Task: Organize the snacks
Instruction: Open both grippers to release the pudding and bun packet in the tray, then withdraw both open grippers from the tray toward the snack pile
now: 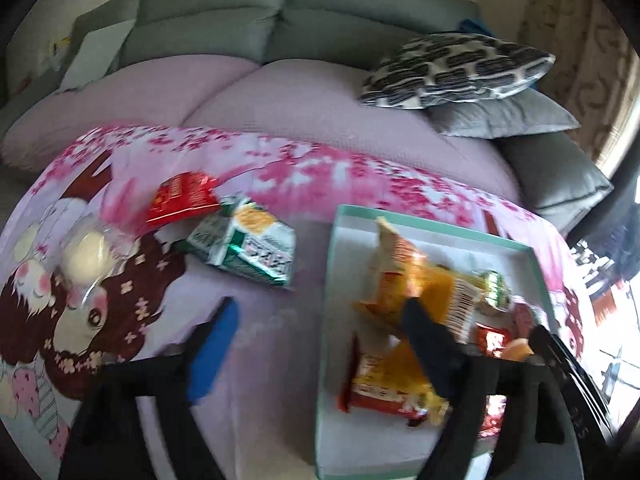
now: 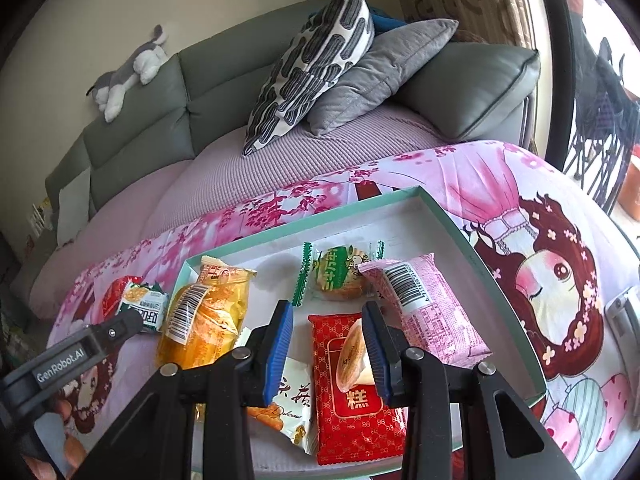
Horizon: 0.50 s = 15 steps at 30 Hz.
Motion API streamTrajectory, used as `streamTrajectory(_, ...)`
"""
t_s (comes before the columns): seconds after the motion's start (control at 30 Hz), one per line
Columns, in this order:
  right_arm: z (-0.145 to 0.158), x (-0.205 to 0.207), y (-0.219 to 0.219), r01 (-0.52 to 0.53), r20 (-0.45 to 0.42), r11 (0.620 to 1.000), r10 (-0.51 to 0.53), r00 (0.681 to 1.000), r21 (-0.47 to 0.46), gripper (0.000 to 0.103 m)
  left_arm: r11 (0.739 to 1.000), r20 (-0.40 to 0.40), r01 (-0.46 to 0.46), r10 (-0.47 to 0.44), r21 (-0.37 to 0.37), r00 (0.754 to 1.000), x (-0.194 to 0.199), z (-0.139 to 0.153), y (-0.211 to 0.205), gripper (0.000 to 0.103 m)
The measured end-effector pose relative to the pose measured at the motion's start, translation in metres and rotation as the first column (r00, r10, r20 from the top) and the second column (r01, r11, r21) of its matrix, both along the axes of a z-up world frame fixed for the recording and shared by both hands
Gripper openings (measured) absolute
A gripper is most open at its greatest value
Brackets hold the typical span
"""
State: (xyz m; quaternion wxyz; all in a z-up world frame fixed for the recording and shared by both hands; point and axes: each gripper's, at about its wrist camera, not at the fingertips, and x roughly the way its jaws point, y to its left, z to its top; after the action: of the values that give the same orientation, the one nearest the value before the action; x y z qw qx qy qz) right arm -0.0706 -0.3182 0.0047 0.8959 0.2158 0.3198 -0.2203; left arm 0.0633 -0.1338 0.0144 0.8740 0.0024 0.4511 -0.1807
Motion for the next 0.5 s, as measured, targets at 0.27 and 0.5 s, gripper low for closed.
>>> streamTrajectory(0.27, -0.002, 0.01, 0.011, -0.011, -0.07, 0.995, 0.004, 0.998, -0.1, 0.075, 0.997, 0.035, -0.071, 0.07, 0.043, 0.997, 0.002, -0.001, 0.011, 0.087)
streamTrajectory(0.5, -0.002, 0.012, 0.013, -0.014, -0.075, 0.992, 0.005, 0.997, -0.122, 0.09, 0.992, 0.048, -0.11, 0.107, 0.059, 0.993, 0.004, -0.005, 0.014, 0.099)
